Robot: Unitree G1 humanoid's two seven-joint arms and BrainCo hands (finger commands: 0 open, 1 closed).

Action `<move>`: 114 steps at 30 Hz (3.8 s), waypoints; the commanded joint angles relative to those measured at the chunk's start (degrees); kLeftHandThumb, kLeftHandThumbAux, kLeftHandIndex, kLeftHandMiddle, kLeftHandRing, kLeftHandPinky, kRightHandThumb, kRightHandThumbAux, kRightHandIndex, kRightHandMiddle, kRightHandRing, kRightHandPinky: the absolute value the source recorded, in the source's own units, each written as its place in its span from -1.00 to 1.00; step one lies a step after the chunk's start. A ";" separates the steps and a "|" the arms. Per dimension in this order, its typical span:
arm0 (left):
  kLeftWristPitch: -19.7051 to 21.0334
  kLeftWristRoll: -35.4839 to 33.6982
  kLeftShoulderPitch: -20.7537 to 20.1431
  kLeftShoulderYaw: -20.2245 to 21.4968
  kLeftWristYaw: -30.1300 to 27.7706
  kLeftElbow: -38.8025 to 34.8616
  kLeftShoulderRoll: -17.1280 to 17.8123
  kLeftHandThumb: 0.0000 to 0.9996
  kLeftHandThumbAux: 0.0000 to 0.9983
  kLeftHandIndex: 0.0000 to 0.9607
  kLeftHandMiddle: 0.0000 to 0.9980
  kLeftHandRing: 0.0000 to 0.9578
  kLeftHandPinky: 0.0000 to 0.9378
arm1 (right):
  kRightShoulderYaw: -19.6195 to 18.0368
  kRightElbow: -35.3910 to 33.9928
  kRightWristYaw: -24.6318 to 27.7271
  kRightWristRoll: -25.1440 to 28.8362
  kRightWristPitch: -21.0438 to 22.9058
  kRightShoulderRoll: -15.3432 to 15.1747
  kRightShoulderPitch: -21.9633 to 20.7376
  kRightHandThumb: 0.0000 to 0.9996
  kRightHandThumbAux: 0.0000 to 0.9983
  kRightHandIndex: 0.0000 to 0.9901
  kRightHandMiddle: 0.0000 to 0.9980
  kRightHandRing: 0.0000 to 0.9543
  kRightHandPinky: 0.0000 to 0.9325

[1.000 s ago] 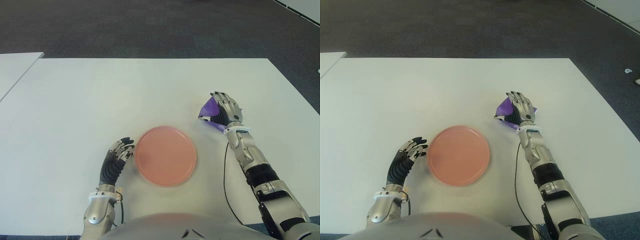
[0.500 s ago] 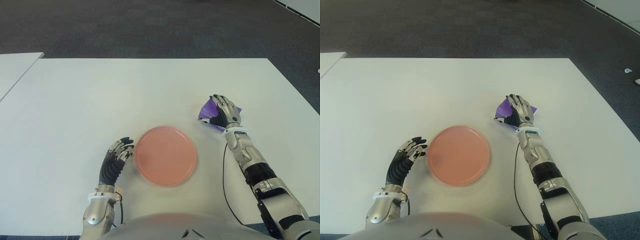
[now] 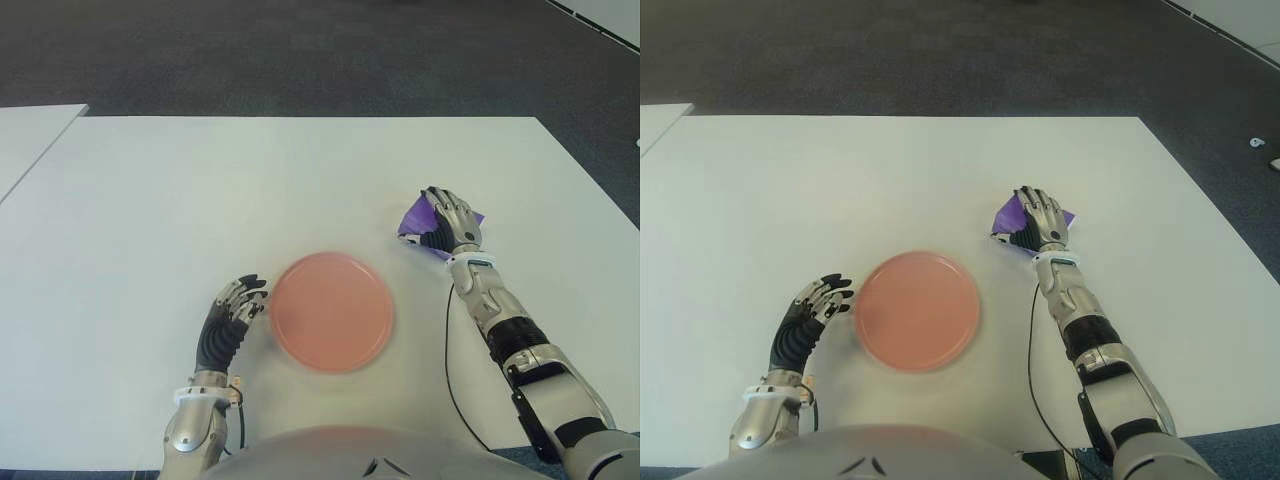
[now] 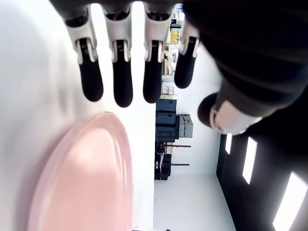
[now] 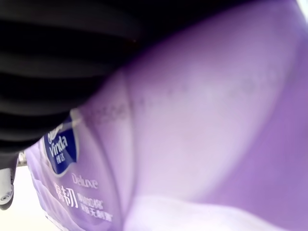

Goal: Put the tissue paper into the plate.

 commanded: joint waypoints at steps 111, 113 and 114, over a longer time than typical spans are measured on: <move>1.01 -4.47 3.84 3.21 -2.52 -5.77 4.15 -0.39 0.21 -0.44 -0.39 -0.32 -0.24 | 15.16 36.35 1.89 2.80 4.17 13.25 -4.00 0.67 0.34 -0.14 0.05 0.38 0.45; 2.08 -4.47 4.16 3.25 -2.30 -6.70 4.23 -0.38 0.22 -0.44 -0.39 -0.33 -0.24 | 14.56 36.35 1.66 3.43 4.30 13.39 -3.96 0.69 0.34 -0.13 0.02 0.41 0.44; 2.78 -4.49 4.37 3.28 -2.17 -7.31 4.28 -0.37 0.23 -0.43 -0.39 -0.32 -0.23 | 14.35 36.41 1.56 3.69 4.33 13.52 -3.92 0.70 0.35 -0.14 0.00 0.43 0.41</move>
